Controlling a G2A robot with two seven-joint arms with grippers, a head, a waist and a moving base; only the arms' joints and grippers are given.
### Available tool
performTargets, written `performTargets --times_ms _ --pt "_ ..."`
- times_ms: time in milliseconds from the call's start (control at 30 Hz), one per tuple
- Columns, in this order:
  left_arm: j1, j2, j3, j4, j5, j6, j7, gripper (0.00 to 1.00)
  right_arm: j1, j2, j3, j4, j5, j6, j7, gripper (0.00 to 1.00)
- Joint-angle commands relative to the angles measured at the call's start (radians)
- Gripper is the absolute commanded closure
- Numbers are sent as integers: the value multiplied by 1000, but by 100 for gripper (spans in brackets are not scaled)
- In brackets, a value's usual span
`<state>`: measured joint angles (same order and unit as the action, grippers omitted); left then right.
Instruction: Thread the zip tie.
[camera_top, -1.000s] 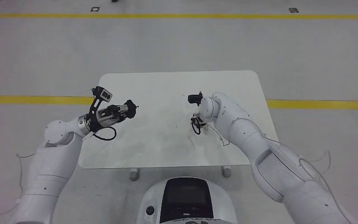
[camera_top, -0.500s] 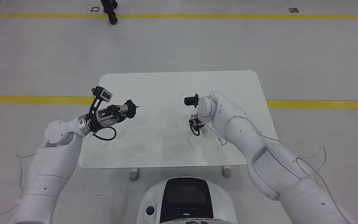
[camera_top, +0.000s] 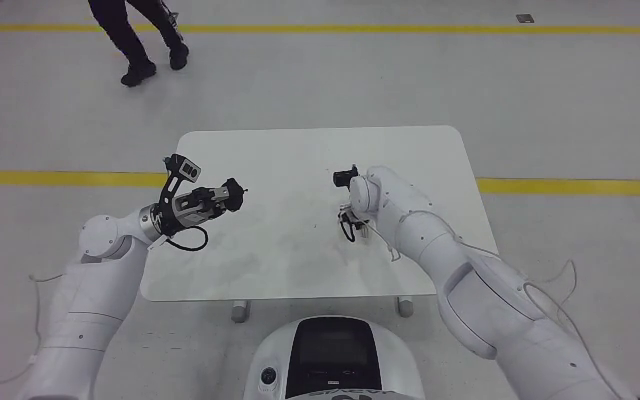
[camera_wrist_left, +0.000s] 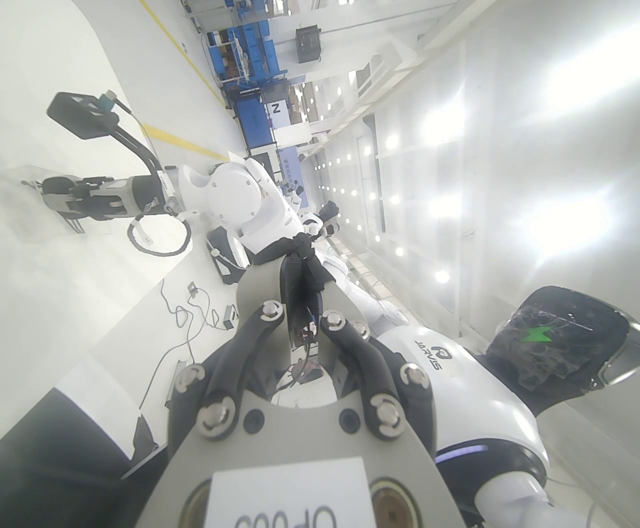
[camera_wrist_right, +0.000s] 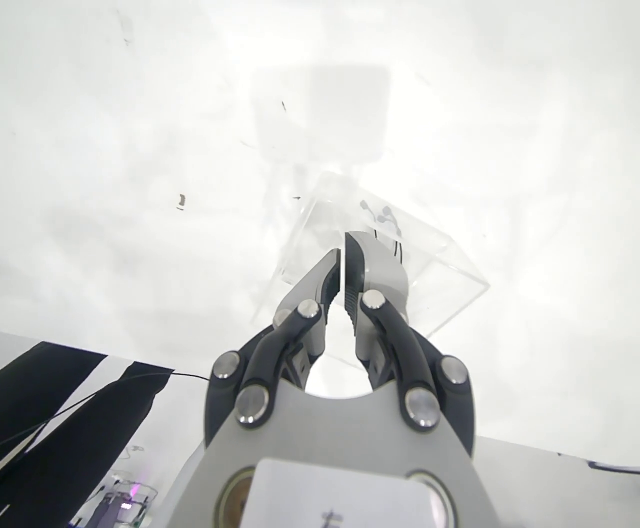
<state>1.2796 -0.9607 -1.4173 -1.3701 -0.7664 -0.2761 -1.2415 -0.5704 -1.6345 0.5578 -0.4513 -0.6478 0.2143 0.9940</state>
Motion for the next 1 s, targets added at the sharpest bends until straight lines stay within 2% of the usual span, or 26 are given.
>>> performTargets --times_ms 0,333,600,967 --pt "0 0 0 0 0 0 0 100 0 -3 -2 2 -11 10 -1 87" --pt "0 0 0 0 0 0 0 100 0 -11 7 25 -27 11 2 89" --pt "0 0 0 0 0 0 0 100 0 -19 11 42 -46 22 -6 84" --pt "0 0 0 0 0 0 0 100 3 -33 18 78 -59 14 -10 85"
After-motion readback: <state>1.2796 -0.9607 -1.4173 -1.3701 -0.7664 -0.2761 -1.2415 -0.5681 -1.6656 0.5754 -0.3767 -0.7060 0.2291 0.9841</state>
